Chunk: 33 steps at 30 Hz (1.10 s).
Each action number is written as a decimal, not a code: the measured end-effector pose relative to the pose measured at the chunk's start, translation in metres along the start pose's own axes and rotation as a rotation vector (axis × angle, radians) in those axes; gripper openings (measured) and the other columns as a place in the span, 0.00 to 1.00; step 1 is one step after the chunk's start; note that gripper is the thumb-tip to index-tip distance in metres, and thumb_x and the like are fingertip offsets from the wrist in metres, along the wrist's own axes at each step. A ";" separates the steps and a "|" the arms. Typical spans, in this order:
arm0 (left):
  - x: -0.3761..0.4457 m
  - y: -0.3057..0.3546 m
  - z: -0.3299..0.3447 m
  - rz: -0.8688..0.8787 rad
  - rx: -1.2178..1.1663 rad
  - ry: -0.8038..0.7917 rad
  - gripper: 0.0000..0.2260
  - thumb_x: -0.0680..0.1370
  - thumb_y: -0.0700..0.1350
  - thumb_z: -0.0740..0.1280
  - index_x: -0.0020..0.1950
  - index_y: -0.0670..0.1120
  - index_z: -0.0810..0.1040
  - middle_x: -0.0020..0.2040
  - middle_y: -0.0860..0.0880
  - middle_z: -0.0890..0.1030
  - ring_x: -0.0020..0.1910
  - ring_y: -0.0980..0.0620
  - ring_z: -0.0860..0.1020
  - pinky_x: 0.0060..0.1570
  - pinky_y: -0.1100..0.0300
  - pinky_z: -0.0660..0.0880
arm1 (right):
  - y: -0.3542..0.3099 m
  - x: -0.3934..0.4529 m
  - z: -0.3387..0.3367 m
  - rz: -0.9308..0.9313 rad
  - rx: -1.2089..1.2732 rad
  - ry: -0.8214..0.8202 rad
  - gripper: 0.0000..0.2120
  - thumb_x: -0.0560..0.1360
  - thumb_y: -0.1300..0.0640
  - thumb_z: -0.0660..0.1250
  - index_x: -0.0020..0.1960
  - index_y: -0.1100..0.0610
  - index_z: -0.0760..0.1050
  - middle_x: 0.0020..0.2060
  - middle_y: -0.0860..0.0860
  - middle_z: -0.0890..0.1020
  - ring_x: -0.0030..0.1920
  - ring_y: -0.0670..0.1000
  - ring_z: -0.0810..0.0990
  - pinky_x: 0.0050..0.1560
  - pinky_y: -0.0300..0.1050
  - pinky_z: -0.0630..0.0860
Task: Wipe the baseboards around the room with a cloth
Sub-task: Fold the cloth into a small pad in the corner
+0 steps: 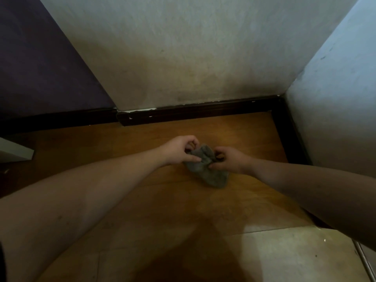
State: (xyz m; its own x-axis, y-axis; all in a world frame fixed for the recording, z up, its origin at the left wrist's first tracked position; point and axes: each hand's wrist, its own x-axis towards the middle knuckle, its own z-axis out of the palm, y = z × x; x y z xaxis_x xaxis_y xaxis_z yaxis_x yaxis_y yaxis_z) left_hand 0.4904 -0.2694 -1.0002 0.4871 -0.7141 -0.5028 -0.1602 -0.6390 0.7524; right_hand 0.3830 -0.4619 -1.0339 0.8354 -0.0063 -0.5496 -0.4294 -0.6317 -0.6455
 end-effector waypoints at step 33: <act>-0.003 0.015 -0.005 -0.145 -0.687 0.180 0.19 0.83 0.55 0.62 0.71 0.50 0.70 0.63 0.47 0.79 0.57 0.48 0.81 0.48 0.50 0.81 | -0.037 -0.012 -0.019 0.000 0.756 0.093 0.18 0.75 0.50 0.72 0.62 0.51 0.75 0.55 0.51 0.84 0.54 0.51 0.84 0.55 0.54 0.81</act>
State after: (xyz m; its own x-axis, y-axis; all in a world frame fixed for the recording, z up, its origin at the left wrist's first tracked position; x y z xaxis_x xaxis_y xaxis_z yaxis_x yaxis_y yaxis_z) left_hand 0.4912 -0.2751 -0.9855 0.6057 -0.5398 -0.5846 0.4635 -0.3579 0.8106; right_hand 0.3956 -0.4532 -0.9940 0.8462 -0.0925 -0.5247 -0.5200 0.0711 -0.8512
